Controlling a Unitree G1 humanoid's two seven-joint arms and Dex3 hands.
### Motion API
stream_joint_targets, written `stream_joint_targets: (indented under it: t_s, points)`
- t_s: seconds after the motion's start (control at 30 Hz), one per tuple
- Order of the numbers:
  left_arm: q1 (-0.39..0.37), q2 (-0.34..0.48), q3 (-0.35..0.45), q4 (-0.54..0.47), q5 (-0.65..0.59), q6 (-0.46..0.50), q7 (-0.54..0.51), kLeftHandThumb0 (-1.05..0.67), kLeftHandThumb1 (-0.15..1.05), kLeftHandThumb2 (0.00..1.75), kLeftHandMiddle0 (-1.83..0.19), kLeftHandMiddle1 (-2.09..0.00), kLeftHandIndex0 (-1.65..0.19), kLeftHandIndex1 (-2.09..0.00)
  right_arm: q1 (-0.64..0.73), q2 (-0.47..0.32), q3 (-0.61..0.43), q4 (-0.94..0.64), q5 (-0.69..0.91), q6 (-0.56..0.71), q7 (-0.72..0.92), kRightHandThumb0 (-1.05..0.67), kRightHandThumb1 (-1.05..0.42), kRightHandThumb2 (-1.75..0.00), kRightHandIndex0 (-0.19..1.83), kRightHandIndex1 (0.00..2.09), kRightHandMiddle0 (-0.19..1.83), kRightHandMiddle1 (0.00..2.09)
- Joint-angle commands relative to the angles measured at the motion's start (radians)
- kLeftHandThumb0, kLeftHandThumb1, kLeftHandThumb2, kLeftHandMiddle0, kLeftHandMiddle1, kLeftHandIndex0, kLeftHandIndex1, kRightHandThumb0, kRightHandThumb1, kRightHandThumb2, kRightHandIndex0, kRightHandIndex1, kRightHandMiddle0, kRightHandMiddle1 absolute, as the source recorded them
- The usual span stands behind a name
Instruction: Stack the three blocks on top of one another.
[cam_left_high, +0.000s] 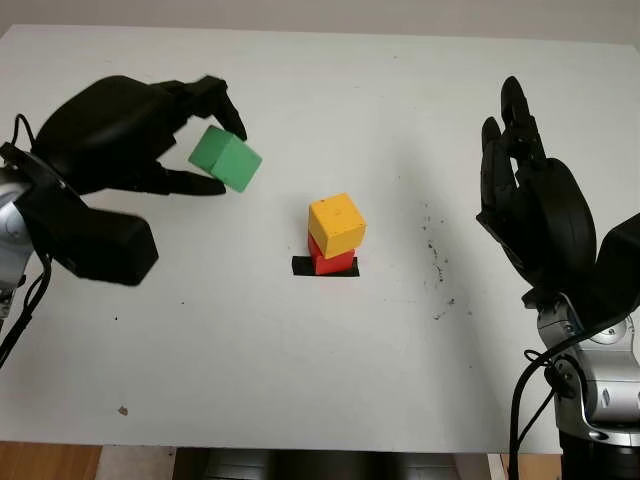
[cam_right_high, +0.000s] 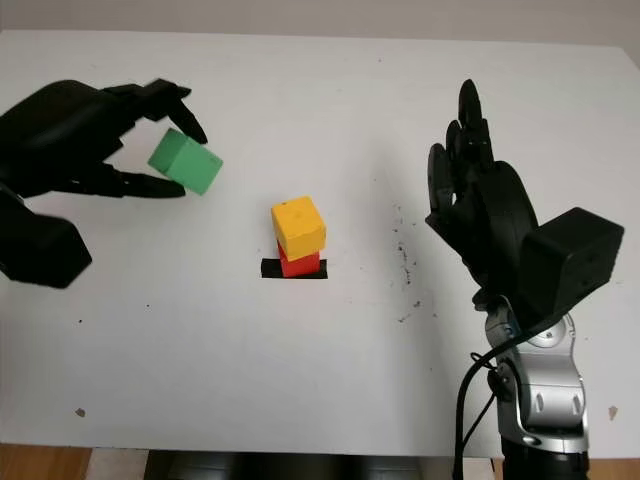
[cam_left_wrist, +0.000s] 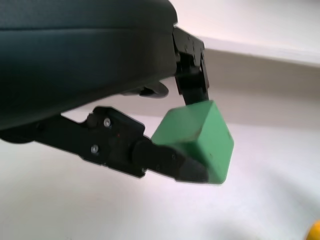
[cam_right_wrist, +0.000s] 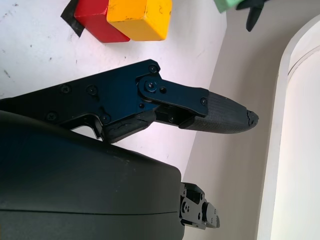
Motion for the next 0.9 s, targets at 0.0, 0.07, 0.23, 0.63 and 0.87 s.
stream_joint_targets:
  t_s: [0.0,0.07,0.23,0.63,0.87]
  points:
    - [-0.04,-0.025,0.036,-0.037,-0.085,0.064,-0.037,-0.34,1.05,0.16,-0.29,-0.06,-0.36,-1.08,-0.006,0.006,-0.006,0.0,0.008,-0.015,0.002,-0.73,-1.05,-0.66,-0.19,0.0,-0.19,0.0]
    - [-0.062,-0.051,0.051,-0.036,-0.162,0.112,-0.067,-0.34,1.05,0.16,-0.29,-0.06,-0.41,-1.06,-0.007,0.005,-0.004,0.0,0.01,-0.011,0.001,-0.73,-1.05,-0.66,-0.19,0.0,-0.19,0.0]
    - [-0.107,-0.119,0.068,-0.054,-0.305,0.282,-0.115,-0.37,1.05,0.18,-0.28,-0.05,-0.46,-1.1,-0.006,0.01,0.0,0.002,0.01,-0.013,-0.003,-0.73,-1.05,-0.67,-0.19,0.0,-0.19,0.0]
    - [-0.217,-0.183,0.016,-0.045,-0.405,0.41,-0.279,-0.39,1.05,0.15,-0.29,-0.05,-0.47,-1.26,-0.001,0.009,0.007,0.009,0.0,-0.016,-0.002,-0.69,-1.05,-0.68,-0.19,0.0,-0.19,0.0]
    - [-0.245,-0.239,-0.012,0.021,-0.44,0.393,-0.372,-0.43,1.05,0.16,-0.25,-0.04,-0.41,-1.4,-0.002,0.025,0.015,0.02,-0.001,-0.018,-0.011,-0.7,-1.05,-0.65,-0.19,0.0,-0.19,0.0]
